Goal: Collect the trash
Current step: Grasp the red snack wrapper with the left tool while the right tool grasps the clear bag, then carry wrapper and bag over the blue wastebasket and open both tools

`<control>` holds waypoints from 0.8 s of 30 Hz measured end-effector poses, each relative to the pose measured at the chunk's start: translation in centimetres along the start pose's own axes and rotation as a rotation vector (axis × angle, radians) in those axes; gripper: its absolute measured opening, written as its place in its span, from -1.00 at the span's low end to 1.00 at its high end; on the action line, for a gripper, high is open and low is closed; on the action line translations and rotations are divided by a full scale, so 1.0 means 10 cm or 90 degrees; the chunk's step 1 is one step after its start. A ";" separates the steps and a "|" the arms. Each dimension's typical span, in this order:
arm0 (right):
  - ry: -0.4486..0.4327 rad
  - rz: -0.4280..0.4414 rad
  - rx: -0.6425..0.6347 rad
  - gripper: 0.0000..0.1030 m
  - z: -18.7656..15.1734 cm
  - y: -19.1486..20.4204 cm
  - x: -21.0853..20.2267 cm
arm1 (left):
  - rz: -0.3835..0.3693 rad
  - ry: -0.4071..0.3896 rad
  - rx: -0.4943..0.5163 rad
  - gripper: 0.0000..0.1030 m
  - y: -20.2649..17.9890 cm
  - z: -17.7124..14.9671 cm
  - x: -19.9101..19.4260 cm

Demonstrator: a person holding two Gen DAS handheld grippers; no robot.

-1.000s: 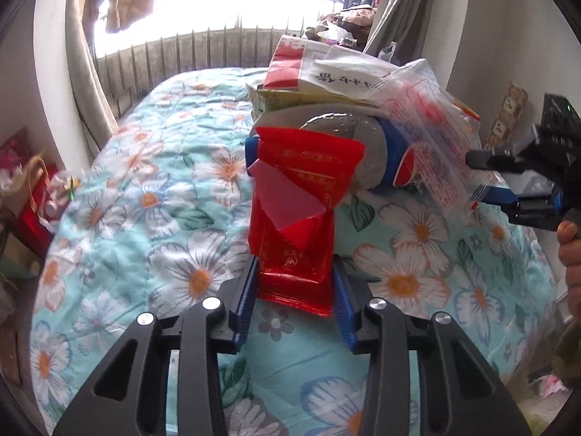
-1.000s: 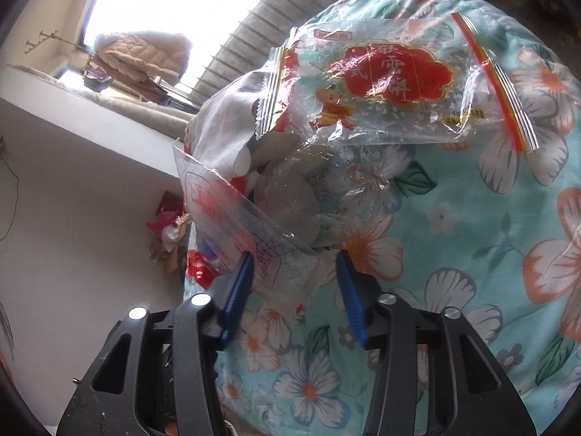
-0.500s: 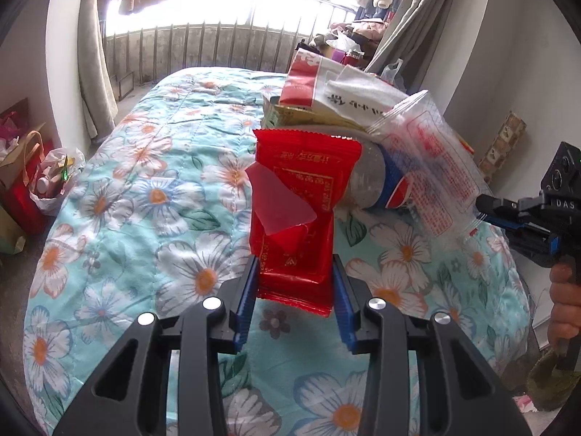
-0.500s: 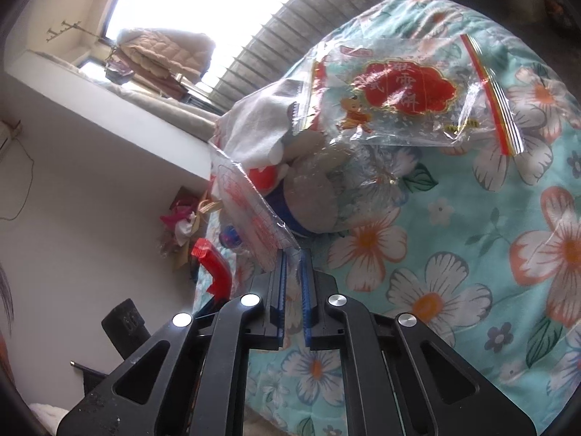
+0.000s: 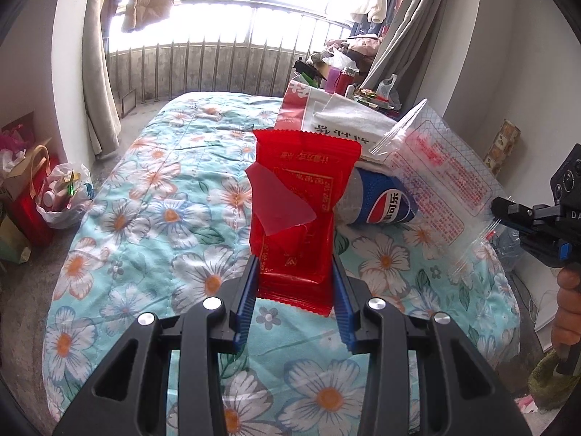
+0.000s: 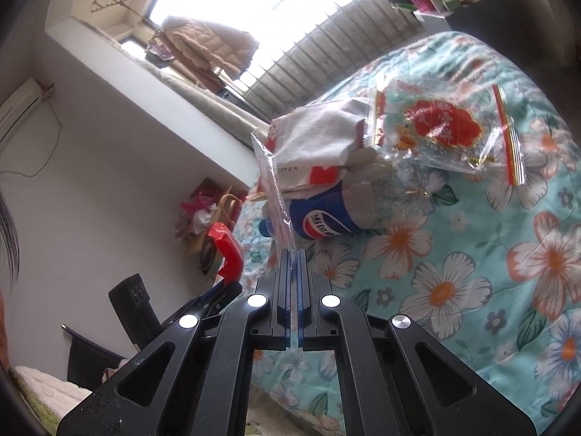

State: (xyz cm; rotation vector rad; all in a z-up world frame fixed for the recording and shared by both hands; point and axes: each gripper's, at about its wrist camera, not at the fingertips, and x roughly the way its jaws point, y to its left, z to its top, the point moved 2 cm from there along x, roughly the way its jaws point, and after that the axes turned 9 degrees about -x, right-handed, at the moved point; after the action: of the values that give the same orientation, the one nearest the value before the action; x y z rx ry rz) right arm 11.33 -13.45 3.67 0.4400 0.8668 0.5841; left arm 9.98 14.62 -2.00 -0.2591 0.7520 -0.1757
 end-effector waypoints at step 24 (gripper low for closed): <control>-0.193 -0.038 -0.050 -0.99 0.04 -0.12 -1.19 | -0.163 -0.047 0.148 -0.28 -1.29 0.34 -0.35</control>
State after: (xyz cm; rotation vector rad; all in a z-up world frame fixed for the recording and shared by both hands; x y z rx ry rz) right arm 5.87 -22.00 10.09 0.4169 0.5641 0.4789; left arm 8.97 3.79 6.46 -0.1387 0.6164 -0.4898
